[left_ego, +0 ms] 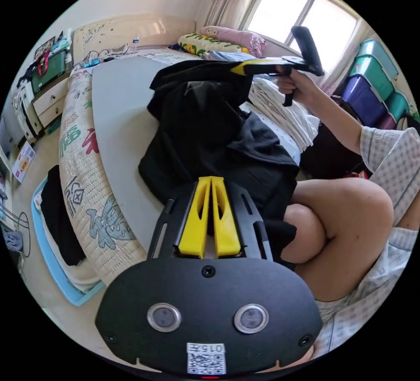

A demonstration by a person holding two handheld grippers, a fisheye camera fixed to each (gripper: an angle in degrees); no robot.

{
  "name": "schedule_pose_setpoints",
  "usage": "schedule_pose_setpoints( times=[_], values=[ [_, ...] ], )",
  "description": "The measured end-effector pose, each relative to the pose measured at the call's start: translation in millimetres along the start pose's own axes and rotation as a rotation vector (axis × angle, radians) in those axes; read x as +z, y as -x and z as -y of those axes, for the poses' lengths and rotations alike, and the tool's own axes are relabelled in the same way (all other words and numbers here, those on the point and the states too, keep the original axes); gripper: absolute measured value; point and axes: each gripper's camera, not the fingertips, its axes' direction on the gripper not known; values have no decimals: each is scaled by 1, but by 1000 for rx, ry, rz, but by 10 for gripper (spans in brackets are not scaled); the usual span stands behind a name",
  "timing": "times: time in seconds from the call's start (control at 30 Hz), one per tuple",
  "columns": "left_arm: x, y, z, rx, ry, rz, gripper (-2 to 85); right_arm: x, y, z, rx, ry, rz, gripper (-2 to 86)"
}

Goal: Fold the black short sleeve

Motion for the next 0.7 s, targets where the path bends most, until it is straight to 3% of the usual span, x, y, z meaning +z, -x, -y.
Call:
schedule_pose_setpoints(
  times=[0.13,0.3,0.47,0.7],
  values=[
    [15,-23,-46,-8,-12,-16,-9,-34,-10,-146,293,46,-77,10],
    [22,-24,-66,-40,-1,-85,-8,-43,-1,-246,462,118,-80,21],
    [12,-24,-69,-15,-24,-74,0,-77,4,-247,478,-6,-133,66],
    [-14,5,-24,0,-173,11,65,-70,-1,-168,360,-146,-138,90]
  ],
)
